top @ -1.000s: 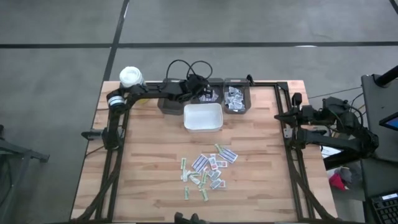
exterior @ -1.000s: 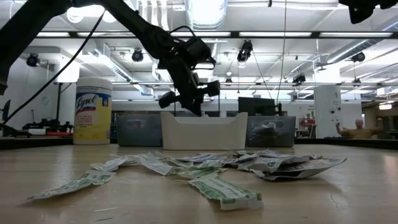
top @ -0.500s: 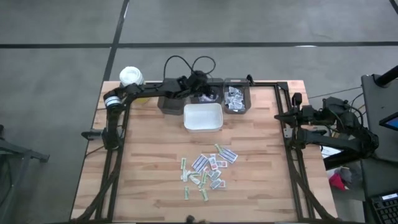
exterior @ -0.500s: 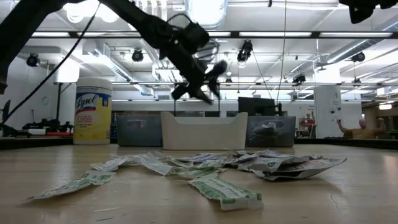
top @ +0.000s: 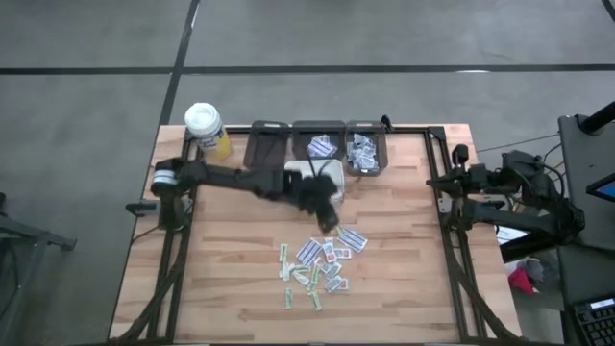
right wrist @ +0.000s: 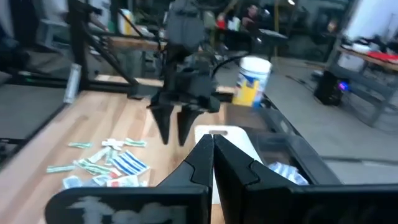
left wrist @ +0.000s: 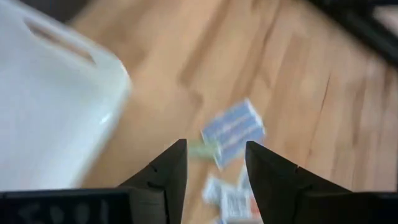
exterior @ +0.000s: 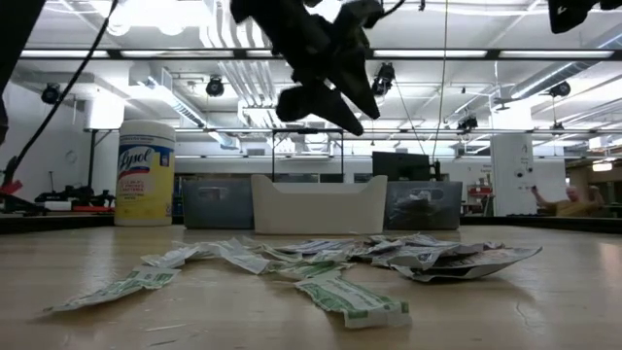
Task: Pick & Place First Aid Supplies
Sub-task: Put the blue bandage pack into the middle black bin
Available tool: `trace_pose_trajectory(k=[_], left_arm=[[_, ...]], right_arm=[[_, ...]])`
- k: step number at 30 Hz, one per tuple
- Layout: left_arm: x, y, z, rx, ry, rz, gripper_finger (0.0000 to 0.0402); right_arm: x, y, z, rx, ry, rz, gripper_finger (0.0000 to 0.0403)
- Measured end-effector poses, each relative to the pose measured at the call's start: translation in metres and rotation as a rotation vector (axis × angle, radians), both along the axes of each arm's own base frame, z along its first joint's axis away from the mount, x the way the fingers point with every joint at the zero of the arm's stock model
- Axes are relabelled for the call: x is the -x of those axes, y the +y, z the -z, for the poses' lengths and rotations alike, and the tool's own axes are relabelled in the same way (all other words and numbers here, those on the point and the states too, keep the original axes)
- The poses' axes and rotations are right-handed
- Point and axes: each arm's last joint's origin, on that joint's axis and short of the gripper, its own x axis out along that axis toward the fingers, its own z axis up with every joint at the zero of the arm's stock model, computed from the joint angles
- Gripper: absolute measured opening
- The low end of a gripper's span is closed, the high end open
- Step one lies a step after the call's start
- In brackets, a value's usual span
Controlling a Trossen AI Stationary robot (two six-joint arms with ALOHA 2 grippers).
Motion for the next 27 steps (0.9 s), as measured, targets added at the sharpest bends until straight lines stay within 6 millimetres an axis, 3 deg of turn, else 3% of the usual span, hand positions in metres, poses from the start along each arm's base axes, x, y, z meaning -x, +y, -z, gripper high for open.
trace_pose_trajectory(k=[4, 9, 20, 27], left_arm=[[0.004, -0.039, 0.003, -0.017, 0.042, -0.019, 0.0156], [0.01, -0.068, 0.004, 0.003, 0.054, -0.059, 0.0155], [0.023, -0.082, 0.018, 0.034, 0.183, -0.132, 0.0155], [0.024, -0.087, 0.019, 0.039, 0.184, -0.138, 0.0155]], right_arm=[[0.008, 0.004, 0.0, 0.006, -0.038, -0.041, 0.0008], [0.016, 0.006, 0.001, -0.002, -0.074, -0.039, 0.0008], [0.011, 0.004, 0.003, -0.016, -0.049, -0.043, 0.0008], [0.033, 0.009, -0.001, -0.039, -0.194, 0.028, 0.0008]])
